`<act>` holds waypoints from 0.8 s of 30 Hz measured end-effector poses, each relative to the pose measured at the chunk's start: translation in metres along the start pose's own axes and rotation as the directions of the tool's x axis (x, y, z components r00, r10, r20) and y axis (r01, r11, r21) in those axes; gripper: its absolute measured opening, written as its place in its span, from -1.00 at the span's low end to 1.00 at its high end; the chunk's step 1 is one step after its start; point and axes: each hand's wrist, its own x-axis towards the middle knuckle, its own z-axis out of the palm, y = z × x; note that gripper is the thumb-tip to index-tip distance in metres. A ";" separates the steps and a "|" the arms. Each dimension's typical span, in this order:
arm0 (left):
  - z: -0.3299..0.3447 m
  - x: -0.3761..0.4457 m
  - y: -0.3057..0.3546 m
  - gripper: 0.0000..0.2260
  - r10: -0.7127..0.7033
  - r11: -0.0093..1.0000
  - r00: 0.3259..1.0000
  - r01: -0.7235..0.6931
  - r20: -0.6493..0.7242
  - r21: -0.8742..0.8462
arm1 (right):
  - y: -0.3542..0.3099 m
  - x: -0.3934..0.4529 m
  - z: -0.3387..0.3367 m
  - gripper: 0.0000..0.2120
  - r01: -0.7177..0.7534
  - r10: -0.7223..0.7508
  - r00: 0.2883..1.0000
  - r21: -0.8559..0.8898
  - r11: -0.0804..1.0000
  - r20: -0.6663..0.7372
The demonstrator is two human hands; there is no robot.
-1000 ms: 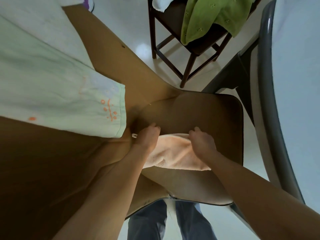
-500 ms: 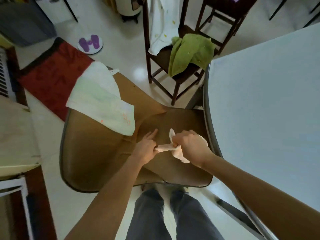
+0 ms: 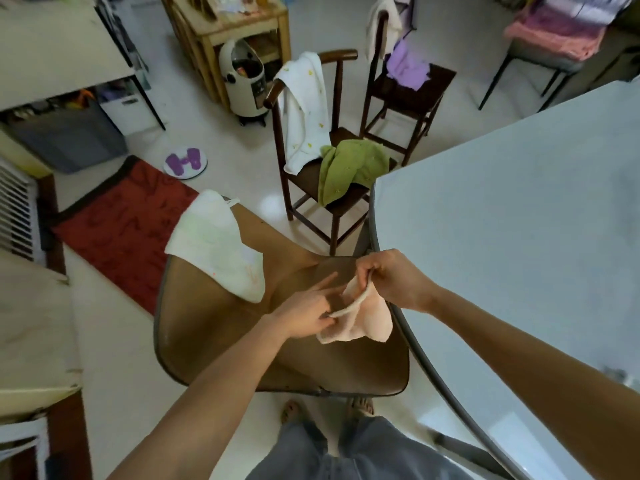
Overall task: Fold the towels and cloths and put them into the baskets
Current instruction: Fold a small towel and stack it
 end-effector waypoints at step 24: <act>-0.101 -0.027 0.031 -0.65 0.140 0.920 0.990 -0.143 0.035 0.365 | 0.063 -0.004 -0.011 -0.73 -0.478 0.450 0.876 -0.434 0.763 -0.175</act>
